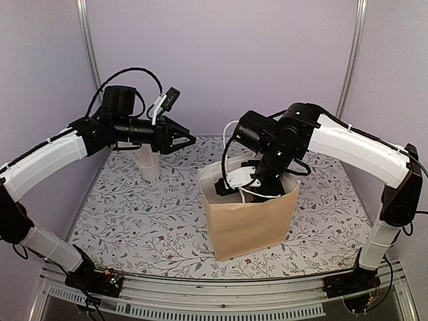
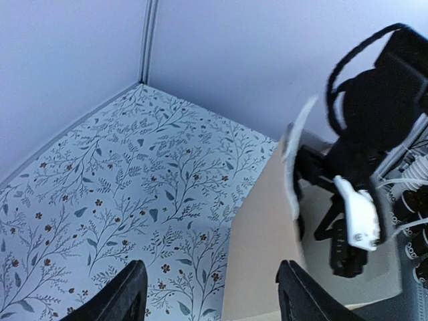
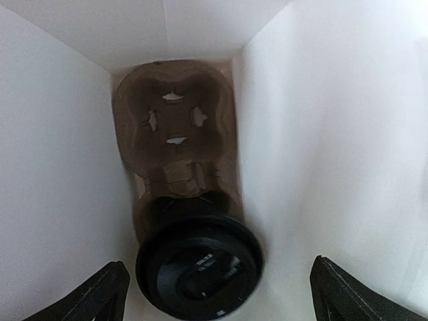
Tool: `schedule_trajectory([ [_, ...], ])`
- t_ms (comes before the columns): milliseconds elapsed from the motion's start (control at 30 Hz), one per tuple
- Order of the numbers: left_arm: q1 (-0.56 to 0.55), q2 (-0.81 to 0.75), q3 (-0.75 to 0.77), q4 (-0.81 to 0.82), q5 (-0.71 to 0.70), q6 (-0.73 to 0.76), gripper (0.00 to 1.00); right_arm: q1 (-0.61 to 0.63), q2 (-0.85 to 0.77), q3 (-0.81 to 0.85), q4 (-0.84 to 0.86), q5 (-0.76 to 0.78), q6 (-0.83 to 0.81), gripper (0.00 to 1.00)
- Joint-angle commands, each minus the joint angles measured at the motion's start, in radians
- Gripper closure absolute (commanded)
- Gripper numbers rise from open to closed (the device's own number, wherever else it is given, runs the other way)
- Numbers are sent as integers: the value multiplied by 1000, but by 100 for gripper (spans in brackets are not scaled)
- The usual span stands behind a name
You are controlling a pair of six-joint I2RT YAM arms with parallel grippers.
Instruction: Pack the takeout coffee
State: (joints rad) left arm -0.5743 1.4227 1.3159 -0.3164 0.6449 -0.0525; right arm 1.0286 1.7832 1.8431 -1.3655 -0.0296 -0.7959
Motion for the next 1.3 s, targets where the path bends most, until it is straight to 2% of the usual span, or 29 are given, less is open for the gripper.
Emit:
schedule_trajectory([
  [0, -61, -76, 19, -106, 70, -4, 30, 7, -17, 24, -3, -19, 8, 4],
  [100, -131, -75, 44, -124, 55, -17, 30, 7, -1, 37, -3, -21, 2, 10],
  [267, -218, -5, 118, -252, -77, 29, 31, 7, 11, 54, -3, -19, 1, 11],
  [367, -235, 26, 141, -289, -122, 43, 33, 8, 1, 65, -3, -10, 3, 10],
  [733, -276, 152, 232, -346, -126, 40, 40, 20, -93, 96, -3, 9, -18, 6],
  [933, -303, 240, 321, -383, -120, 49, 49, 25, -123, 100, -3, 23, -29, 5],
  [1200, -309, 284, 365, -403, -174, 68, 73, 33, -219, 170, 2, 64, -74, 3],
  [1267, -309, 290, 368, -407, -169, 77, 81, 33, -250, 181, 50, 140, -101, 2],
])
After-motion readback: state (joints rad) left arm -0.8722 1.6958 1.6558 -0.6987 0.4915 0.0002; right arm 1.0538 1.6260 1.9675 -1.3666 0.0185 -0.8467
